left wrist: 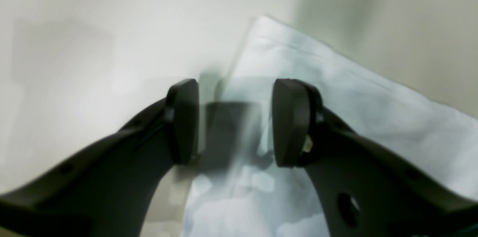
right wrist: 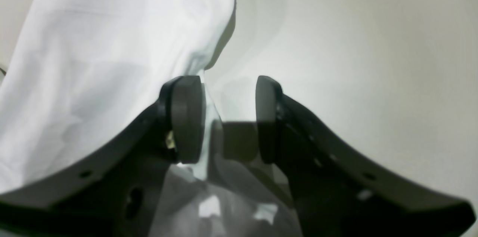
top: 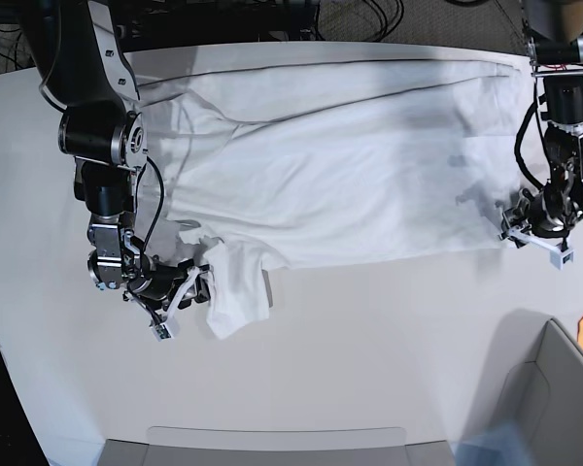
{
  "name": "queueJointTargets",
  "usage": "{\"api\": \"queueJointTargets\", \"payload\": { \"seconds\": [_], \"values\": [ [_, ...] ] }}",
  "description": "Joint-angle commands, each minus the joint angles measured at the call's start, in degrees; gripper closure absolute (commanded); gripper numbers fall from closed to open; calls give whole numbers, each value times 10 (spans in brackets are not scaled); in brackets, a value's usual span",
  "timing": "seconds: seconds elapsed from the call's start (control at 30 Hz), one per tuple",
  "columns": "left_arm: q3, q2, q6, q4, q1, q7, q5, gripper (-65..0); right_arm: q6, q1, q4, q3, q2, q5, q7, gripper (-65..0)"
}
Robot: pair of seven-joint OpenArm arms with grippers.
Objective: Fold the T-shirt properly
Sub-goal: 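Move the left gripper to the opposite hem corner and grasp it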
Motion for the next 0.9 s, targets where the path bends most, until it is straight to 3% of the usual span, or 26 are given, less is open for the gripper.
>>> {"api": "queueJointTargets", "payload": {
  "seconds": [0.0, 0.17, 0.33, 0.43, 0.53, 0.57, 0.73, 0.87],
  "values": [
    [-2, -13, -16, -7, -14, -11, -4, -328, -3, 6, -1, -2, 5, -23, -33, -250],
    [-1, -11, -81, -41, -14, -21, -3, -327, -3, 8, -1, -2, 5, -23, -33, -250],
    [60, -10, -90, -42, -14, -24, -3, -311, -3, 12, -1, -2, 0, -23, -31, -248],
    [96, -8, -90, -42, -14, -25, -3, -196, -3, 19, -1, -2, -3, -23, -30, -188],
    [95, 8, -89, -49, -14, -38, -3, 0, -3, 32, -1, -2, -9, -23, -29, -47],
    [88, 10, -89, -59, -14, -41, -3, 0, -3, 35, -1, -2, -9, -23, -29, -2],
    [75, 10, -91, -69, -28, -43, -5, 0, -3, 58, 0, 0, -9, -23, -29, 0],
    [8, 9, -91, -46, -30, -36, -5, 0, -3, 63, 35, 2, -9, -22, -28, 0]
  ]
}}
